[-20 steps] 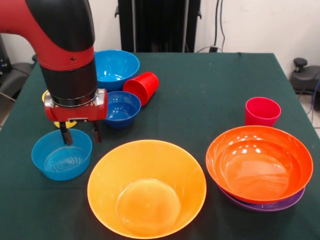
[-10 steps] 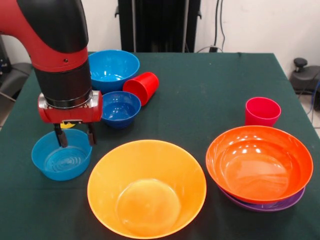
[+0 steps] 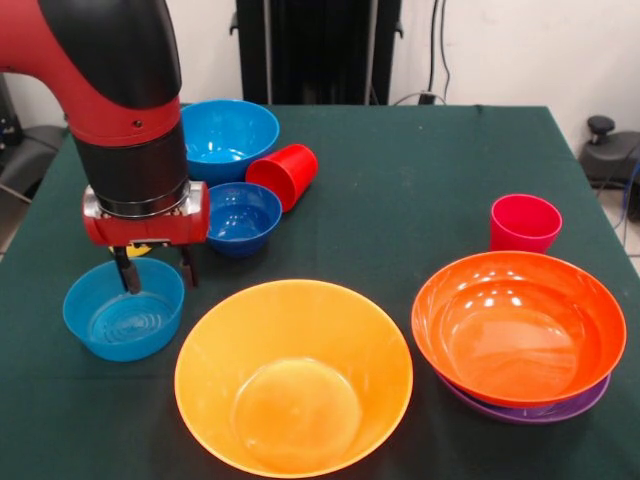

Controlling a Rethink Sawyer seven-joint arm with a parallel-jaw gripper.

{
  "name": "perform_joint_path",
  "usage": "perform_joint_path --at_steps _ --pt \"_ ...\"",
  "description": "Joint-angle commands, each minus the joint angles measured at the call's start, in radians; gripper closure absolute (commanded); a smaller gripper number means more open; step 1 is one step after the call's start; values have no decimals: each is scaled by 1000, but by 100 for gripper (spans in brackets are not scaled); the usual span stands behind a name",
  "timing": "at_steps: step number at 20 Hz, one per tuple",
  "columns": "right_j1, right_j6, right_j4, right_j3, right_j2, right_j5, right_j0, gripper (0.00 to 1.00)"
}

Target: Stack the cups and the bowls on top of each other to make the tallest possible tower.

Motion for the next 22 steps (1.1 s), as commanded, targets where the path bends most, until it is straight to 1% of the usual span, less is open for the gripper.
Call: perform_joint_path --at_steps 1,8,14,20,21,22 --pt "40 -7 -30 79 18 -51 10 0" --pt "108 -4 -37 58 26 -95 3 0" --pt "112 1 -37 65 23 -124 1 0" --pt "115 -4 -35 56 19 -128 5 0" --pt "109 -6 -45 63 19 -155 5 0" --pt "105 0 -48 64 12 -166 10 100"
